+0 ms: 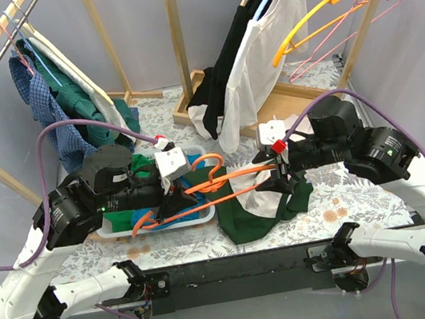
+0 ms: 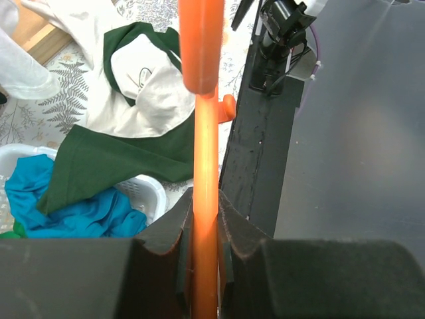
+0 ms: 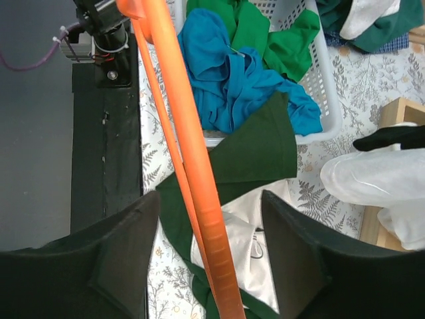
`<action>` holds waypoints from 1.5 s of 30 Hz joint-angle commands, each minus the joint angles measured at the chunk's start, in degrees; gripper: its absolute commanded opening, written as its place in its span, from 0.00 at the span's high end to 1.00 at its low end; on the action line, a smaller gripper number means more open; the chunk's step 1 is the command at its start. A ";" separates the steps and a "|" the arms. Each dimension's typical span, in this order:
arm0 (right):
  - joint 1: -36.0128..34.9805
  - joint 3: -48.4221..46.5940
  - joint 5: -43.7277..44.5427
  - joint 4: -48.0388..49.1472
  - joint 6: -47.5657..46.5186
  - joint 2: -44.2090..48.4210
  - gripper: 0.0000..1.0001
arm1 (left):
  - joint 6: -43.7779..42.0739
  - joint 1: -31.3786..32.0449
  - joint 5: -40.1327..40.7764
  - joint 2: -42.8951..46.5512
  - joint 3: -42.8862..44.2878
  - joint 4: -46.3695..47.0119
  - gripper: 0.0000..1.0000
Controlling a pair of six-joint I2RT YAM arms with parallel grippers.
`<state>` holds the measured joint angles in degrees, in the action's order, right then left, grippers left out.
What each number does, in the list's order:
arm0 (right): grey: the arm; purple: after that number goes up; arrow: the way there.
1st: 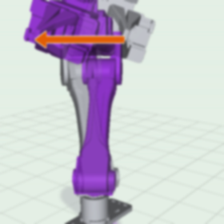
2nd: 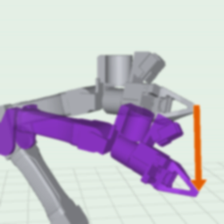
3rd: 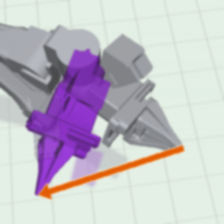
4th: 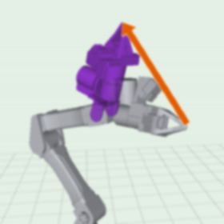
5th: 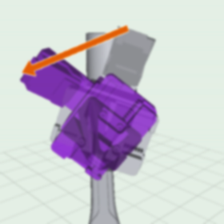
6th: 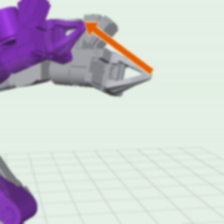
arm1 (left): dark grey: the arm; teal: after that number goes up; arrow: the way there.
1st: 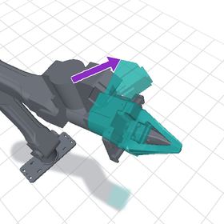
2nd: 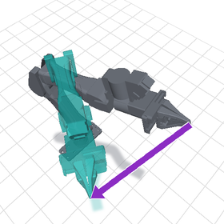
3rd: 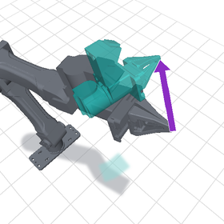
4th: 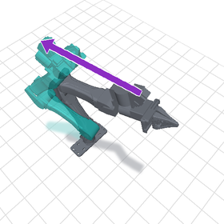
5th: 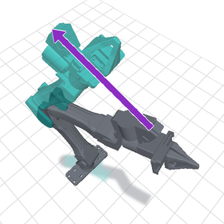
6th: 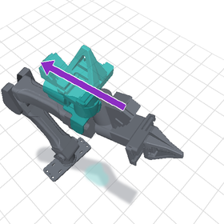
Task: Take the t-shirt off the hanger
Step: Place the hanger at the clothesline.
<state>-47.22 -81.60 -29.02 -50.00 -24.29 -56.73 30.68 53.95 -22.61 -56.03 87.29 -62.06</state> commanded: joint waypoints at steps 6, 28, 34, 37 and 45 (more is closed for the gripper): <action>0.02 -0.75 -2.19 -1.51 0.11 1.53 0.99 | 0.17 -0.08 0.37 1.54 0.69 1.24 1.00; 0.02 -5.59 41.65 12.63 12.87 11.73 0.99 | -0.01 -0.08 52.66 14.55 -16.18 25.94 0.06; 0.02 -3.66 59.66 20.18 13.31 14.01 0.99 | 1.75 -0.08 53.37 13.84 -17.15 25.85 0.05; 0.03 -2.42 68.55 21.96 13.83 15.94 0.99 | 2.28 0.01 53.11 13.32 -17.41 25.85 0.05; 0.02 -1.29 81.65 16.95 17.43 19.90 0.99 | 2.63 -0.08 52.41 12.44 -18.38 27.34 0.04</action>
<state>-47.27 -83.57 42.30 -34.65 -9.80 -38.72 32.77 53.95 29.17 -43.18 69.69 -36.80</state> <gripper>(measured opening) 0.167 0.961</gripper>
